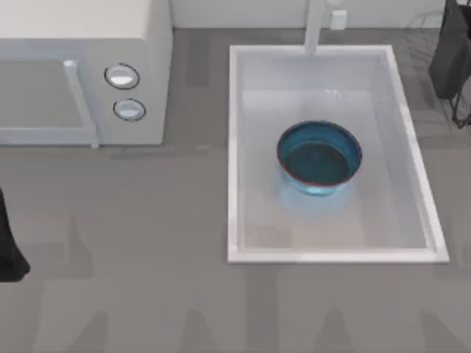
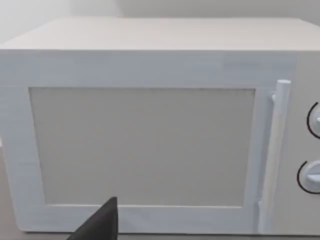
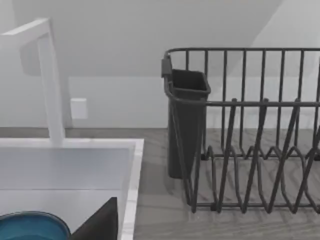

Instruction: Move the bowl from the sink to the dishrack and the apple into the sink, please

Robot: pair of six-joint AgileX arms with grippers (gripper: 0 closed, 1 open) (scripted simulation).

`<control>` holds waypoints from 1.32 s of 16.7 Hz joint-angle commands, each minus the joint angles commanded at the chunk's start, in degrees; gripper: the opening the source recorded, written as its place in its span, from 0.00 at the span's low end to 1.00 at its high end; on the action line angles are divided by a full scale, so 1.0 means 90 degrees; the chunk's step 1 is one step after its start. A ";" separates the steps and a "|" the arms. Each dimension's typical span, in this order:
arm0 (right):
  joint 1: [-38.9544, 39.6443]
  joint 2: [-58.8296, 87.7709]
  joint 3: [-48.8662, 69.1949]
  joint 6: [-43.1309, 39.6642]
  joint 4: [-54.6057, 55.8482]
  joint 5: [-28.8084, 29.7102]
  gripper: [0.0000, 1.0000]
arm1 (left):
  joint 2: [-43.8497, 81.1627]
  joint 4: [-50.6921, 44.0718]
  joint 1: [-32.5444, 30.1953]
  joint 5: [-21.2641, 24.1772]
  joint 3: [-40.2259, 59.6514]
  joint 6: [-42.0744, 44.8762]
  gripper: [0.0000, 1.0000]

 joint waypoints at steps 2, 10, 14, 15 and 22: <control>0.0000 0.0000 0.0000 0.0000 0.0000 0.0000 1.00 | 0.0000 0.0000 0.0000 0.0000 0.0000 0.0000 1.00; 0.0466 0.2209 0.2141 0.0334 -0.0961 0.0034 1.00 | 0.0000 0.0000 0.0000 0.0000 0.0000 0.0000 1.00; 0.0859 0.4549 0.4309 0.0713 -0.2029 0.0163 1.00 | 0.0000 0.0000 0.0000 0.0000 0.0000 0.0000 1.00; 0.0969 0.5212 0.4918 0.0827 -0.2340 0.0203 1.00 | 0.0000 0.0000 0.0000 0.0000 0.0000 0.0000 1.00; 0.1858 1.0198 0.9513 0.1776 -0.4776 0.0489 1.00 | 0.0000 0.0000 0.0000 0.0000 0.0000 0.0000 1.00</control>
